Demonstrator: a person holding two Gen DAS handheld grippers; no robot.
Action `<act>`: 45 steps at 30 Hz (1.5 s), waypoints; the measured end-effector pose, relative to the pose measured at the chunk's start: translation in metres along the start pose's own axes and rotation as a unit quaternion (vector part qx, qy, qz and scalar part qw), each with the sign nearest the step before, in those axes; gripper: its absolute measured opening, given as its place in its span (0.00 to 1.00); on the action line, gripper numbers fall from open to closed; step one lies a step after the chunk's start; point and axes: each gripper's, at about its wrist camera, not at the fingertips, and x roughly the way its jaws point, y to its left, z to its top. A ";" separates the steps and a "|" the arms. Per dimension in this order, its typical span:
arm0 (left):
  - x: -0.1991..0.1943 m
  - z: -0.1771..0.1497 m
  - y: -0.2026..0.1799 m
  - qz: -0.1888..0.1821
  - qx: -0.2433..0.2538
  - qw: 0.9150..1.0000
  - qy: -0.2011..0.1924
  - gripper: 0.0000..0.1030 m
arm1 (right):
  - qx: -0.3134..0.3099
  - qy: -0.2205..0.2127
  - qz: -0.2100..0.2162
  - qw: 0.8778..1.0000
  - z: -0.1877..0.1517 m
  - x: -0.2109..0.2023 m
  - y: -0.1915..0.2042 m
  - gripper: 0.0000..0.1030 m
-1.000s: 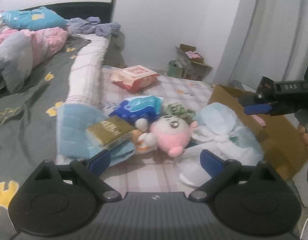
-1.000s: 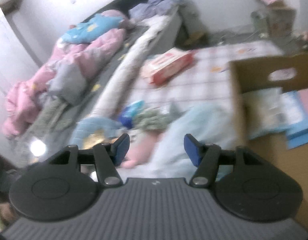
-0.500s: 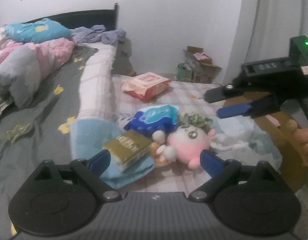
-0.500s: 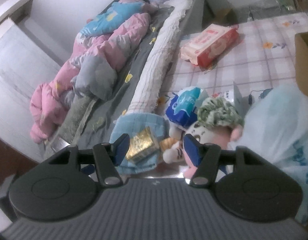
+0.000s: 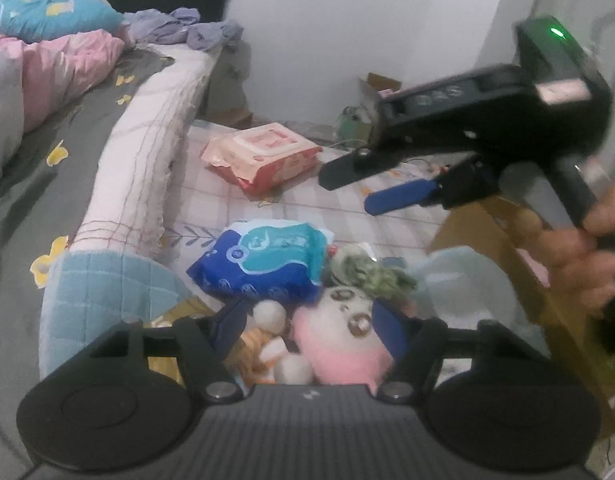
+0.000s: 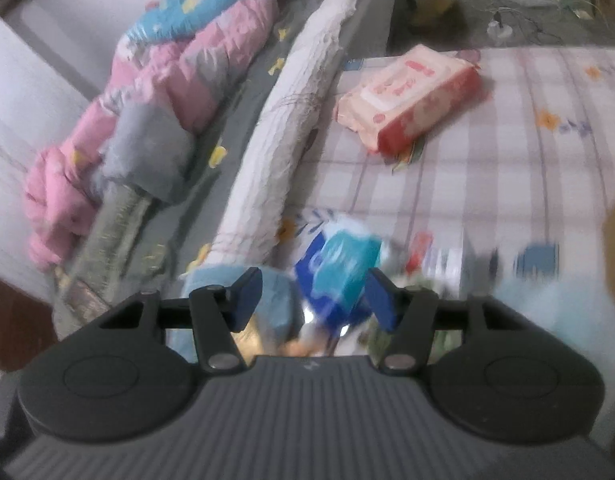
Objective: Organize soft objects
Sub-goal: 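Move the right tool back to the pile toward the blue wipe pack, then grasp the blue-and-white wet-wipe pack with the right tool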
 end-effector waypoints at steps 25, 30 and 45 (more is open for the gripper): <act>0.116 0.042 0.053 0.013 -0.168 0.976 0.141 0.74 | 0.011 0.191 0.039 0.981 0.051 0.165 -0.044 0.54; 0.115 0.047 0.053 0.018 -0.183 0.974 0.135 0.73 | 0.035 0.182 0.056 0.981 0.049 0.161 -0.049 0.41; 0.025 0.076 0.001 0.000 -0.139 0.990 0.037 0.73 | 0.034 0.081 0.099 0.991 0.050 0.044 -0.023 0.36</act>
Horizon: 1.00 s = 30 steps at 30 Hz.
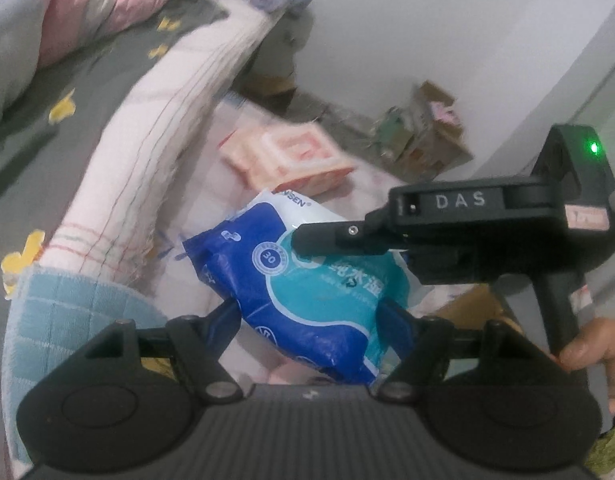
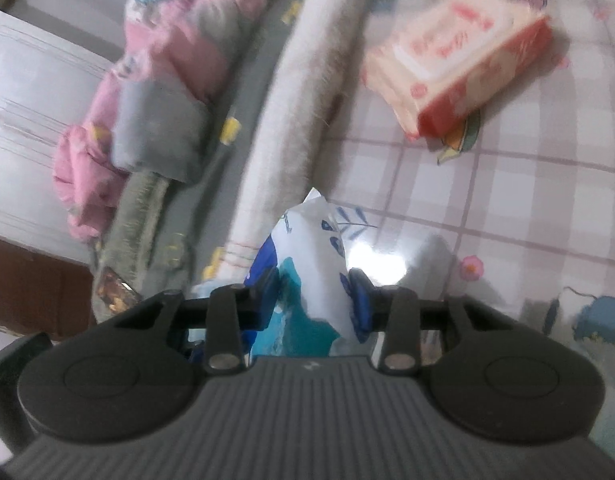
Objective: Organize soft objects
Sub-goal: 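Grasp the blue-and-white wet-wipe pack with the right tool, then carry the wipe pack into the cardboard box and open the right tool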
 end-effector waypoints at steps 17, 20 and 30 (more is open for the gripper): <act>-0.031 -0.067 -0.155 -0.143 0.134 0.980 0.028 0.73 | 0.090 -0.160 -0.006 0.983 -0.149 -0.215 -0.059 0.36; -0.017 -0.085 -0.184 -0.159 0.164 0.972 0.050 0.74 | 0.121 -0.182 -0.015 0.976 -0.181 -0.241 -0.086 0.36; 0.037 -0.134 -0.236 -0.162 0.227 0.955 0.101 0.73 | 0.234 -0.224 -0.003 0.946 -0.256 -0.267 -0.183 0.34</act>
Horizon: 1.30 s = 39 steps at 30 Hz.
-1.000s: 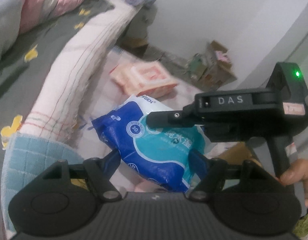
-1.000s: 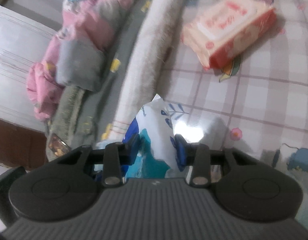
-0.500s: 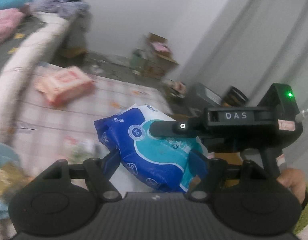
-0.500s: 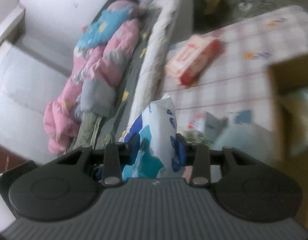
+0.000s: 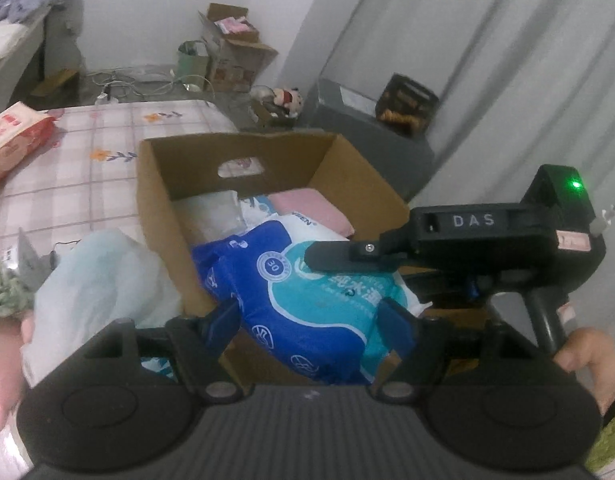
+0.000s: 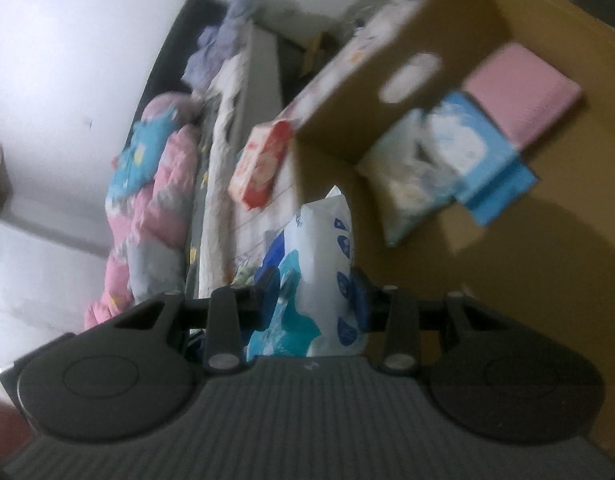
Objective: Organize soft objects
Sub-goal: 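Carry the wipe pack into the cardboard box and open the right tool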
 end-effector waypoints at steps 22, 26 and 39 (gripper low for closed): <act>-0.076 -0.023 0.053 0.063 0.002 0.997 -0.045 0.79 | -0.033 0.033 -0.163 0.986 0.017 0.033 -0.047 0.44; -0.097 -0.041 0.069 0.078 -0.001 0.996 -0.054 0.80 | -0.046 0.042 -0.201 0.978 0.019 0.037 -0.048 0.47; -0.133 -0.089 0.108 0.115 -0.033 0.990 -0.080 0.81 | -0.007 0.046 -0.226 0.973 -0.001 0.053 -0.043 0.33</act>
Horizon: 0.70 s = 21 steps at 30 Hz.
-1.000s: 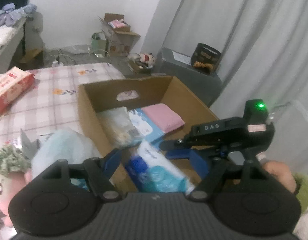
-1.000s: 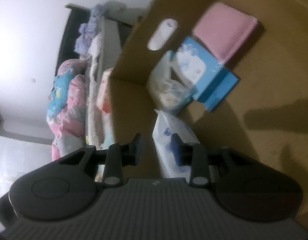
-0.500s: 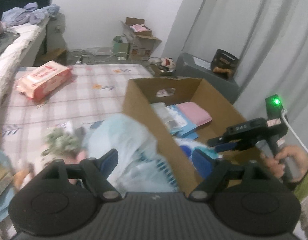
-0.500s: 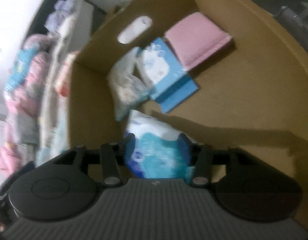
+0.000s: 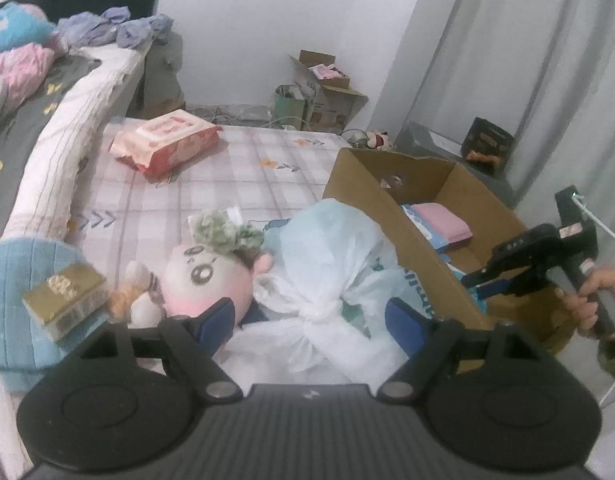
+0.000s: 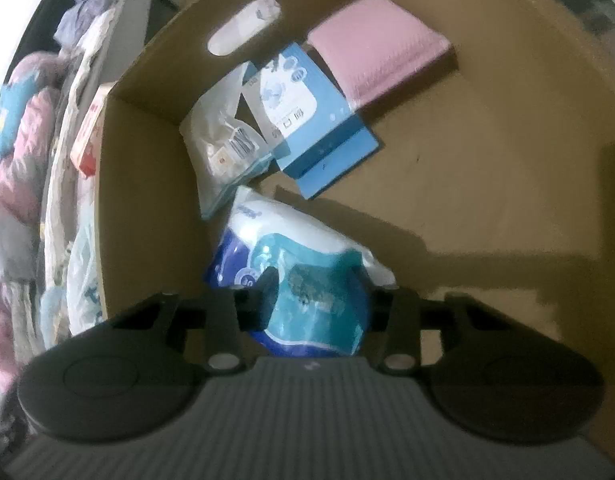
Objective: Organize soft objects
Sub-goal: 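Carry the wipe pack into the cardboard box and open the right tool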
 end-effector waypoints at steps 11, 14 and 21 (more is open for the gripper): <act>-0.007 -0.007 0.010 -0.014 -0.012 1.000 -0.007 0.81 | 0.067 0.024 0.026 0.997 -0.032 0.004 0.011 0.34; -0.008 -0.009 0.011 -0.018 -0.013 1.000 -0.008 0.81 | 0.076 0.015 0.027 0.997 -0.032 0.006 0.012 0.35; -0.017 -0.016 0.023 -0.005 -0.019 1.000 -0.018 0.81 | 0.100 0.009 0.052 0.994 -0.031 0.014 0.014 0.34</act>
